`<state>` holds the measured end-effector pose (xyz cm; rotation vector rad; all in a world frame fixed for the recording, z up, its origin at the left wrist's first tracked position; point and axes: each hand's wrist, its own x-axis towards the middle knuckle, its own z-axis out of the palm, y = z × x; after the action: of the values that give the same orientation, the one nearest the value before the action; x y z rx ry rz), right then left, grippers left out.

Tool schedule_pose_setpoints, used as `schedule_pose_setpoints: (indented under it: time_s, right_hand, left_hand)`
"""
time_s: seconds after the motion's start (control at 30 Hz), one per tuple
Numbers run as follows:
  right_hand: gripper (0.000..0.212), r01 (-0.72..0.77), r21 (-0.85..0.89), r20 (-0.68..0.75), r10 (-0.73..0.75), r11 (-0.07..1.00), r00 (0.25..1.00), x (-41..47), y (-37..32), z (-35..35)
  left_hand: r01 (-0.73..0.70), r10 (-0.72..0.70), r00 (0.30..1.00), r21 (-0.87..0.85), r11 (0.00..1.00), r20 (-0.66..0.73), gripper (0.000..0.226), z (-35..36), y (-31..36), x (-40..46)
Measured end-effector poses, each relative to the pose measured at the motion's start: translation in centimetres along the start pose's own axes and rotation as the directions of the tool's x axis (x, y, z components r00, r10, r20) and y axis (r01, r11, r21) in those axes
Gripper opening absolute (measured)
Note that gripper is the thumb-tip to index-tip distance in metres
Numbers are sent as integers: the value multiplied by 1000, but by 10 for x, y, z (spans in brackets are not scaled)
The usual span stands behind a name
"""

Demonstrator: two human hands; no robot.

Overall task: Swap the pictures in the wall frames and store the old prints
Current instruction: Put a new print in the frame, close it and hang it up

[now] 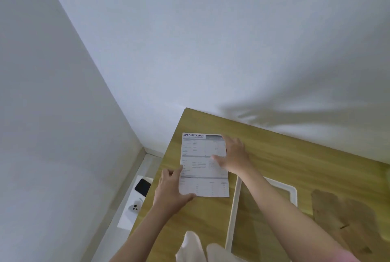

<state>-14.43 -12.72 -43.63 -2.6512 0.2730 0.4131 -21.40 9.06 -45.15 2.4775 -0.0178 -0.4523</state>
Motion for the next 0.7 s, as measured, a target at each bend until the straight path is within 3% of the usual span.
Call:
schedule_pose_setpoints:
  time_s: [0.13,0.4,0.47,0.57,0.7]
  right_hand:
    - [101,-26,-72,56,30,997,998,16,-6,-2]
    - [84,-30,-53,32,32,998,999,14,-9,4]
    - [82,-40,66,38,38,997,999,11,-11,6]
    - [83,-17,421,-10,23,907,1000,-2,-14,9]
    - [72,-18,624,-86,91,781,992,-24,-17,13]
  left_hand:
    - [8,-8,999,17,1000,39,108,3,-4,12]
    - [17,-17,1000,-14,1000,-11,105,8,-5,13]
    - [17,-17,1000,-16,1000,-8,105,8,-6,14]
    - [17,-17,1000,-24,1000,-6,104,7,-5,13]
    - [32,-32,999,-54,998,14,100,3,-3,11]
